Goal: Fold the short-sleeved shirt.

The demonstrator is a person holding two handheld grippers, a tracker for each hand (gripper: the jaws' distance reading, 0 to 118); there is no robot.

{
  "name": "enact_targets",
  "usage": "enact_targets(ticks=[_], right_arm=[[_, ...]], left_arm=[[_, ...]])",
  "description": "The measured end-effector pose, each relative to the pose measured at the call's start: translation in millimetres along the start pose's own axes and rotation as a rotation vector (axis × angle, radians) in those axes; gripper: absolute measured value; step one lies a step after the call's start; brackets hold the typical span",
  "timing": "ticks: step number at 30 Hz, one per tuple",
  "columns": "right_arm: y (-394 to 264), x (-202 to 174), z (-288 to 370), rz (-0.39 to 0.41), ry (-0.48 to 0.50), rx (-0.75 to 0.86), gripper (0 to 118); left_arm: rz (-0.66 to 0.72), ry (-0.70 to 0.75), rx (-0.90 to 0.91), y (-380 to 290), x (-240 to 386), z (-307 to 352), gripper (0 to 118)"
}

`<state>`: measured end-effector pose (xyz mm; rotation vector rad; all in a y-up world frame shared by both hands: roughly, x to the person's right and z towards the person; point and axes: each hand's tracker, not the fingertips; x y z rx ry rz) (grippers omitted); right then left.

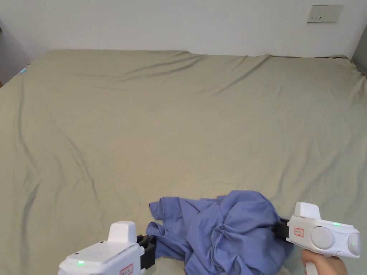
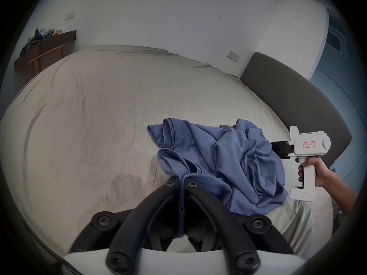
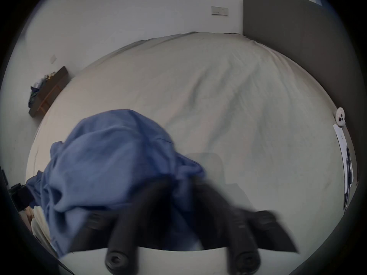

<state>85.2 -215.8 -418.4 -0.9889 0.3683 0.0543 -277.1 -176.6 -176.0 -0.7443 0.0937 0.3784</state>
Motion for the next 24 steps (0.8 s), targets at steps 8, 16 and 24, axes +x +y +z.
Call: enact_targets(ticks=[8,16,24], right_arm=[[13.5,-16.4,79.0,0.115,-0.047,0.177,7],[100.3,-28.7,198.5,0.256,-0.088,0.461,7],[213.2,-25.1,271.9,0.256,-0.174,0.646,7]], left_arm=[[0.052,-0.036,0.071,24.3,2.8,20.0,3],[0.035,0.014,0.314,160.6,-11.1,68.1,3],[-0.091,0.218,0.511,324.1,-13.2,122.7,3]])
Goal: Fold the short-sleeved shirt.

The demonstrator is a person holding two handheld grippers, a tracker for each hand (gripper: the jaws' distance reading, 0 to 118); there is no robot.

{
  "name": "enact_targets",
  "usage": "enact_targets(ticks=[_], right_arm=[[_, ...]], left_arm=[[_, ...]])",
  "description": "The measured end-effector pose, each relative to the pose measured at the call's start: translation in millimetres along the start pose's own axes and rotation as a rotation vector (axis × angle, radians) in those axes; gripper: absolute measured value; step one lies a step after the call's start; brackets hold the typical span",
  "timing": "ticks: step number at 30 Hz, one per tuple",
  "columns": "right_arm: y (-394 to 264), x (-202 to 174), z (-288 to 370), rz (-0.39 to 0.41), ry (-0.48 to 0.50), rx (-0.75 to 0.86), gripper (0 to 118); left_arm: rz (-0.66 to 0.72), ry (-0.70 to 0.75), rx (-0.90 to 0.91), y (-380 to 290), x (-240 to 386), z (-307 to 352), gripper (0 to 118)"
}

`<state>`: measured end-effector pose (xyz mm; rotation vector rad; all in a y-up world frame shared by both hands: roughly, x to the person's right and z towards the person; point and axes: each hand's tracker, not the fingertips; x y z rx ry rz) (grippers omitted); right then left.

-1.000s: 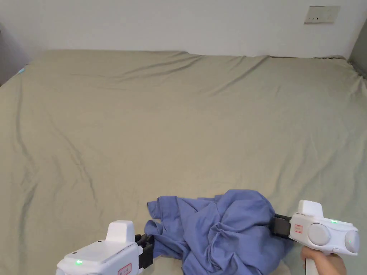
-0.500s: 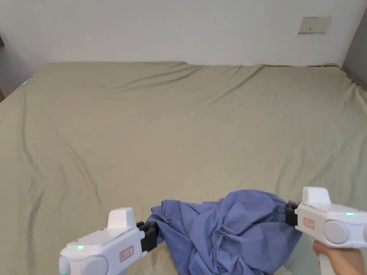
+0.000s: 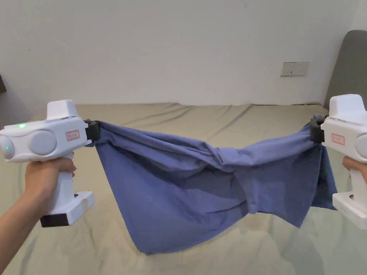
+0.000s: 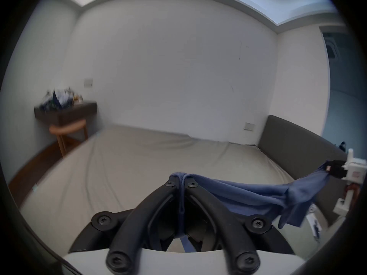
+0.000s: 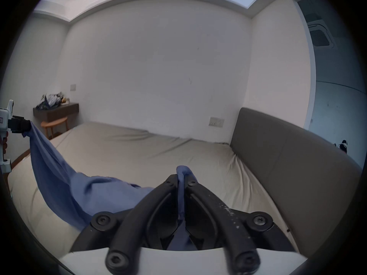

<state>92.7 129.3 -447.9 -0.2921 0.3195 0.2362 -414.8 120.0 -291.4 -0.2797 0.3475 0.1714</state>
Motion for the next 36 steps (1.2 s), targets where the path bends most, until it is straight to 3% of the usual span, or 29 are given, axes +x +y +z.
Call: enact_targets(ticks=[5,9,15,19,27,36], right_arm=[[60.7,13.3,-30.8,-0.014,-0.008,0.063,7],[94.8,8.5,-46.8,-0.024,-0.011,0.1,7],[88.2,-2.1,-76.6,-0.021,0.015,0.125,7],[43.9,-20.9,-94.9,-0.029,0.04,0.064,7],[-110.4,-48.6,-138.8,-0.149,0.089,-0.216,7],[-272.0,-64.1,-71.3,-0.3,0.099,-0.463,7]], left_arm=[[-0.039,0.073,0.072,80.3,7.8,-28.4,3],[0.007,0.131,0.112,126.6,11.1,-56.7,3],[-0.054,0.187,0.15,122.5,1.0,-90.6,3],[-0.047,0.2,0.09,73.4,-12.5,-109.9,3],[-0.035,0.195,-0.172,-90.2,-43.5,-122.5,3],[0.049,0.181,-0.46,-263.2,-75.2,-25.5,3]])
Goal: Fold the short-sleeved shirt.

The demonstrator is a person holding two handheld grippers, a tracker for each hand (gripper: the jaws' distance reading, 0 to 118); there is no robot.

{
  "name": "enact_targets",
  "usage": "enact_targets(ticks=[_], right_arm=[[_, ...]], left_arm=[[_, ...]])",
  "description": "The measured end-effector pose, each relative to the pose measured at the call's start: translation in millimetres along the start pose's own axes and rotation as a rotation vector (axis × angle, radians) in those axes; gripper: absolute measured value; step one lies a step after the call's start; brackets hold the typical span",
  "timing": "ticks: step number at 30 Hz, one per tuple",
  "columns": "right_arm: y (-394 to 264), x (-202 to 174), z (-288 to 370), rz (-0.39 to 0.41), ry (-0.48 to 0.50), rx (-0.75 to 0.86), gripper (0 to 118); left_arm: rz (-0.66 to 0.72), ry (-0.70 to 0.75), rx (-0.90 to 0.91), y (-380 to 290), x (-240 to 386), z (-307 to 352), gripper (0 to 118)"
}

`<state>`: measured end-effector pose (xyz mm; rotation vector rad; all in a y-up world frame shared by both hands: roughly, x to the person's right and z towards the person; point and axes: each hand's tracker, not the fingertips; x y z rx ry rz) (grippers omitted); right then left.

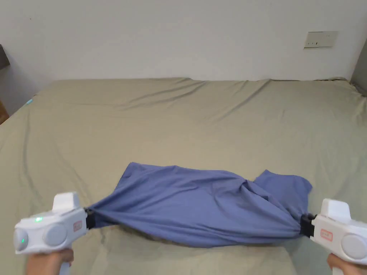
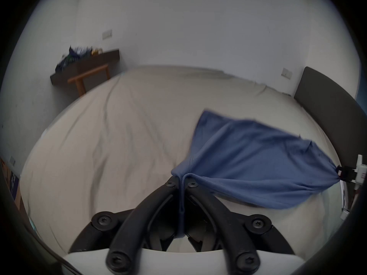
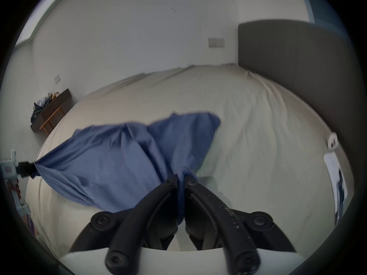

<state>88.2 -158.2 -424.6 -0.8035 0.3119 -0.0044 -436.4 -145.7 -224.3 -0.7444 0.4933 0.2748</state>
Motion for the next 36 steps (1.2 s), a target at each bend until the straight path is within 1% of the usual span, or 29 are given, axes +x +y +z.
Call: enact_targets(ticks=[4,8,11,13,15,17,19,22,23,25,26,27,28,29,30,31,32,33,34,36], right_arm=[[-40.7,9.5,30.0,-0.029,0.003,-0.007,7],[-62.8,19.8,66.7,-0.055,0.016,0.007,7],[-81.5,26.4,91.6,-0.058,0.028,0.001,7],[-97.5,27.4,104.4,-0.053,0.033,-0.034,7],[-114.8,30.8,109.7,-0.043,0.031,-0.083,7],[-135.1,30.9,109.5,-0.016,0.007,-0.147,7],[-153.2,33.2,101.6,-0.006,-0.016,-0.184,7],[-172.4,33.7,84.3,-0.026,-0.039,-0.251,8],[-174.8,31.4,82.5,-0.02,-0.045,-0.233,8],[-170.6,20.3,88.4,-0.001,-0.073,-0.21,8],[-166.9,17.5,89.6,0.012,-0.079,-0.217,8],[-163.0,15.1,92.6,0.019,-0.083,-0.216,10],[-154.9,9.0,101.0,0.033,-0.101,-0.204,17],[-146.2,4.5,109.9,0.035,-0.11,-0.172,30],[-136.5,0.8,119.5,0.037,-0.098,-0.106,55],[-126.5,-3.5,129.6,0.036,-0.085,-0.045,75],[-115.8,-10.1,140.4,0.037,-0.076,0.017,92],[-105.8,-15.9,150.5,0.034,-0.077,0.076,108],[-94.1,-23.3,164.0,0.031,-0.082,0.156,112],[-75.0,-36.8,188.1,0.037,-0.083,0.3,111]], left_arm=[[0.024,0.005,-0.047,-61.0,-18.4,31.1,3],[0.093,-0.006,-0.056,-95.1,-41.7,64.3,3],[0.071,0.006,-0.064,-116.3,-47.6,92.5,3],[0.041,0.014,-0.081,-128.3,-51.7,105.1,3],[0.039,0.018,-0.123,-137.2,-67.8,104.8,3],[0.068,0.019,-0.188,-147.5,-74.0,106.0,3],[0.08,0.026,-0.219,-158.9,-69.7,105.3,3],[0.068,0.041,-0.267,-173.3,-73.9,85.2,3],[0.072,0.046,-0.239,-173.4,-72.2,86.3,3],[0.063,0.064,-0.251,-166.7,-66.0,86.5,4],[0.058,0.067,-0.251,-164.1,-65.2,87.4,7],[0.051,0.073,-0.249,-161.1,-62.3,88.8,19],[0.05,0.086,-0.227,-156.5,-57.8,94.4,34],[0.053,0.082,-0.171,-149.8,-52.6,101.6,55],[0.057,0.051,-0.11,-142.6,-47.6,110.2,87],[0.064,0.017,-0.046,-133.6,-40.5,119.5,107],[0.07,-0.02,0.026,-122.9,-31.3,129.4,117],[0.073,-0.043,0.097,-112.6,-22.2,139.1,118],[0.064,-0.069,0.178,-99.1,-9.0,152.7,118],[0.031,-0.106,0.3,-77.3,13.2,171.6,118]])
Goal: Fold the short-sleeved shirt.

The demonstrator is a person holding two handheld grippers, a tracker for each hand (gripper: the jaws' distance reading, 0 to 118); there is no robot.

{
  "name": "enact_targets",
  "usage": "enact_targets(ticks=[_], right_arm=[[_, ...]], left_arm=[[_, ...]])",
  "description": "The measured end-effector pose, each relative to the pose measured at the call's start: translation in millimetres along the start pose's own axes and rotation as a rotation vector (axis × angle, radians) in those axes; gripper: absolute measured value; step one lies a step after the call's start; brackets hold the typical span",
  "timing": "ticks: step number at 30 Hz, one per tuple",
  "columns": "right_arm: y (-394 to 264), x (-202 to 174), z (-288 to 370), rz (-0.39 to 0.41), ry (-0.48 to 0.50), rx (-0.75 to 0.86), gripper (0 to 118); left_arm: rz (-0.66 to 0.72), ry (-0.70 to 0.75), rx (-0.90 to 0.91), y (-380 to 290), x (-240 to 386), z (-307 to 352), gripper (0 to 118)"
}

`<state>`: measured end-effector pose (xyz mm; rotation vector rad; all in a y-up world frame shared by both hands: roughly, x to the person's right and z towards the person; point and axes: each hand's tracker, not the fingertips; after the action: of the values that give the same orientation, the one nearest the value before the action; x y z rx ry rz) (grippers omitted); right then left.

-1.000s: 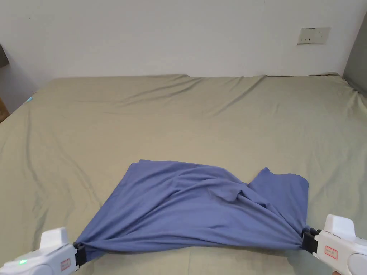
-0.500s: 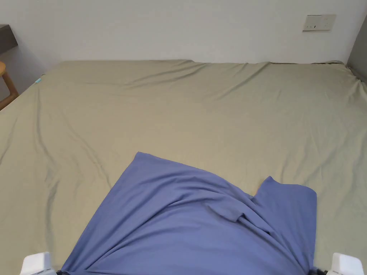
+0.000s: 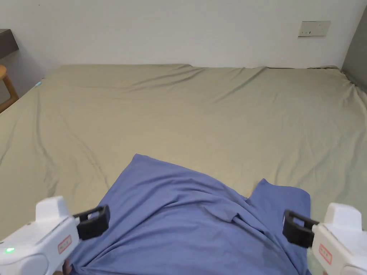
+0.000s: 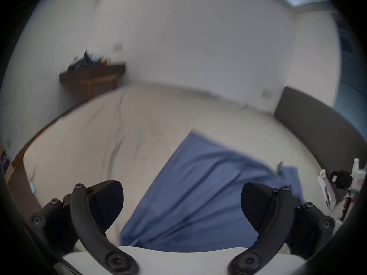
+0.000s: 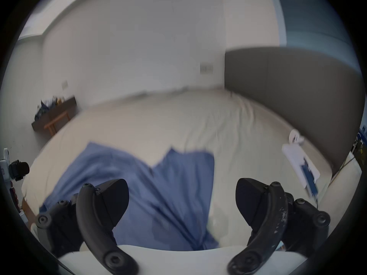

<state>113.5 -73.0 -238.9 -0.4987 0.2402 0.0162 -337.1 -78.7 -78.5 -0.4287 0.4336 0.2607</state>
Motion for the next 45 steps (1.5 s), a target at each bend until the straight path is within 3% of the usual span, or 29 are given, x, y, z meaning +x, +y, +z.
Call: enact_targets(ticks=[5,9,11,14,15,16,17,24,30,36,38,39,41,45], right_arm=[[47.5,-25.0,39.8,0.016,-0.061,0.28,112],[61.5,-38.4,53.4,0.091,-0.12,0.411,107],[64.2,-43.5,56.5,0.119,-0.128,0.426,86],[64.3,-46.7,53.5,0.135,-0.121,0.443,70],[65.5,-47.5,52.0,0.137,-0.122,0.443,37],[65.5,-45.9,48.8,0.139,-0.111,0.439,12],[65.7,-45.9,46.1,0.141,-0.104,0.435,3],[71.6,-48.9,21.0,0.167,-0.098,0.417,2],[77.4,-46.5,-17.7,0.182,-0.105,0.38,2],[75.4,-39.5,-69.2,0.177,-0.13,0.306,2],[71.9,-34.9,-87.1,0.175,-0.139,0.279,2],[69.9,-32.7,-94.1,0.175,-0.146,0.267,2],[65.2,-28.3,-109.6,0.18,-0.159,0.233,2],[54.7,-17.4,-131.0,0.173,-0.178,0.183,2]], left_arm=[[-0.113,-0.034,0.331,40.0,46.9,12.4,118],[-0.196,-0.023,0.436,54.6,72.5,11.4,113],[-0.192,-0.034,0.426,57.5,82.5,10.7,92],[-0.201,-0.052,0.442,58.7,92.7,7.1,66],[-0.204,-0.051,0.439,59.5,95.1,4.7,27],[-0.21,-0.059,0.431,61.1,96.0,1.1,1],[-0.194,-0.076,0.427,60.9,96.4,-1.7,0],[-0.225,-0.099,0.274,82.0,88.8,-56.4,0],[-0.152,-0.149,-0.029,113.2,60.7,-175.9,0],[-0.206,-0.14,-0.25,125.8,43.9,-296.2,4],[-0.183,-0.134,-0.313,123.9,41.6,-331.5,31],[-0.175,-0.142,-0.363,122.9,40.9,-345.4,65],[-0.167,-0.118,-0.38,114.5,41.1,-373.1,104],[-0.202,-0.095,-0.476,90.6,48.3,-404.6,108]])
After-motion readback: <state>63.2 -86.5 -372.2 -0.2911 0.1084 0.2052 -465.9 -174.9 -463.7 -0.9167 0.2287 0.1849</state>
